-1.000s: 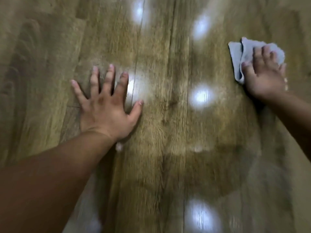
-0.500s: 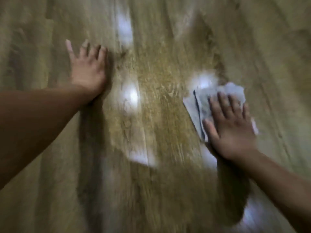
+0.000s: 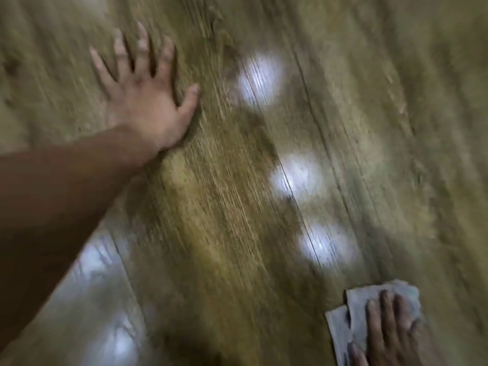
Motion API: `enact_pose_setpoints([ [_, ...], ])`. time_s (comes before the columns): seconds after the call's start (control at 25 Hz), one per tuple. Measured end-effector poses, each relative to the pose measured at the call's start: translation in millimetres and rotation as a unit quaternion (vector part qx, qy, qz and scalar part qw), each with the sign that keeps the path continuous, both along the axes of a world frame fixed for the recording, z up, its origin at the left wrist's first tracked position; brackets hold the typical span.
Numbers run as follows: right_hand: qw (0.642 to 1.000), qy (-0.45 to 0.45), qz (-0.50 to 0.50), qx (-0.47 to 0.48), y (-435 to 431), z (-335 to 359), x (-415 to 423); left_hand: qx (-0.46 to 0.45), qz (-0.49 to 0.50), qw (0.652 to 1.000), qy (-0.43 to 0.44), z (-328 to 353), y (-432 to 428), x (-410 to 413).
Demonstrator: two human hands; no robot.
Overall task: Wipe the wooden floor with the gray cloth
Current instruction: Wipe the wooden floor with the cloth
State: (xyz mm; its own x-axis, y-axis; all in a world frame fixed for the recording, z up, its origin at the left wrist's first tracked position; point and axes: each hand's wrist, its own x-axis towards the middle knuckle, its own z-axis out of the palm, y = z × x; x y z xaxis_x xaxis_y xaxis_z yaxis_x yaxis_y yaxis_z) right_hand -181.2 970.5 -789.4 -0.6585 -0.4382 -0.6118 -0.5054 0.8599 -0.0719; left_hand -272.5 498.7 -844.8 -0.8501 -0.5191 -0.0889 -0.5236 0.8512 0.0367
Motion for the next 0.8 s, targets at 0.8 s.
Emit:
enact_pose_setpoints([
  [0.8, 0.977, 0.134, 0.064, -0.151, -535.2, -45.6, -420.4, 0.028, 0.011, 1.0, 0.007, 8.6, -2.8, 1.0],
])
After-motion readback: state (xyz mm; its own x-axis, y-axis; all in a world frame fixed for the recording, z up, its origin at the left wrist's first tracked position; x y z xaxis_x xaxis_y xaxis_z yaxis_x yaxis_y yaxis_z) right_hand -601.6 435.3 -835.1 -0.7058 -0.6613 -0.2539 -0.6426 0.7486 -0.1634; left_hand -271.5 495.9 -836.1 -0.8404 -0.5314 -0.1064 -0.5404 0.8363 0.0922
